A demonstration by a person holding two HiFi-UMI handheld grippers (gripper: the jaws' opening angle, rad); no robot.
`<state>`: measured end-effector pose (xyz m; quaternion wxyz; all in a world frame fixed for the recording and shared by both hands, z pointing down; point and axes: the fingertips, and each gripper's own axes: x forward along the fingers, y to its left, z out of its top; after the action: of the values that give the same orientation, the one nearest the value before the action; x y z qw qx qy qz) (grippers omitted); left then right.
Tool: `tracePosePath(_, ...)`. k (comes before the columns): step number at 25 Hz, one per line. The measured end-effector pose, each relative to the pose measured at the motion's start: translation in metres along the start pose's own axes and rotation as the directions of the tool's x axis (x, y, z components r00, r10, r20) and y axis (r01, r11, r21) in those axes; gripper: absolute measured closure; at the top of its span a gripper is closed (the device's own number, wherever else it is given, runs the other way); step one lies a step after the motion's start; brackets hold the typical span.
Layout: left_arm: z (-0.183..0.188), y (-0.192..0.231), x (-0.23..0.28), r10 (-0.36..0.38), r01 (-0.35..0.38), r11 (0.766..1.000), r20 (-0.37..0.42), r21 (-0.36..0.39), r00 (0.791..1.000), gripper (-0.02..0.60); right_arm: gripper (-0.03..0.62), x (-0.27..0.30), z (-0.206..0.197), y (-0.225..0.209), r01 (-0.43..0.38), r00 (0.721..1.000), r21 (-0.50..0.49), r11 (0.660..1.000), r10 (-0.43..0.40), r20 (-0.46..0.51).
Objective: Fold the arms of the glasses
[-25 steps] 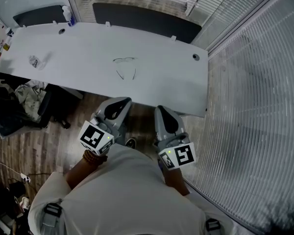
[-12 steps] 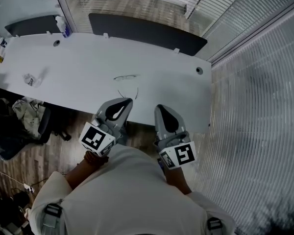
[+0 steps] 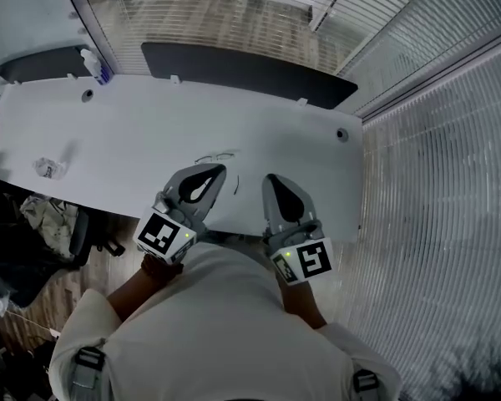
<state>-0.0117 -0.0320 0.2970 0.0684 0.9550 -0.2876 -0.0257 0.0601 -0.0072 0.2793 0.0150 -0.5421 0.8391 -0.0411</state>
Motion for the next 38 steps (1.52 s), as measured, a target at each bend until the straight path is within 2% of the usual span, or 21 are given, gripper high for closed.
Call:
tracePosePath(7,-0.007,0.008,0.022,0.008,-0.009,1.000,-0.024,-0.028,1.000,0.578,0.595,0.017,-0.002,-0.014,-0.022,0.999,-0.009,1.000,0.022,-0.035)
tracePosePath(25,-0.084,0.019,0.007,0.086,-0.105,0.988,-0.157,-0.117,0.984,0.578,0.595,0.017,-0.079,-0.017,-0.069,0.976,0.085,0.994,0.085,-0.202)
tracePosePath(33,-0.101,0.042,0.009,0.103,-0.123,0.989,-0.214,-0.081,0.971,0.578,0.595,0.027,-0.091,-0.029,-0.058,0.969,0.062,0.996,0.071,-0.235)
tracePosePath(38,-0.128,0.055,0.019,0.094,-0.094,0.995,-0.273,0.011,0.958,0.573,0.595,0.038,-0.118,-0.033,-0.076,0.957,0.071,0.995,0.092,-0.276)
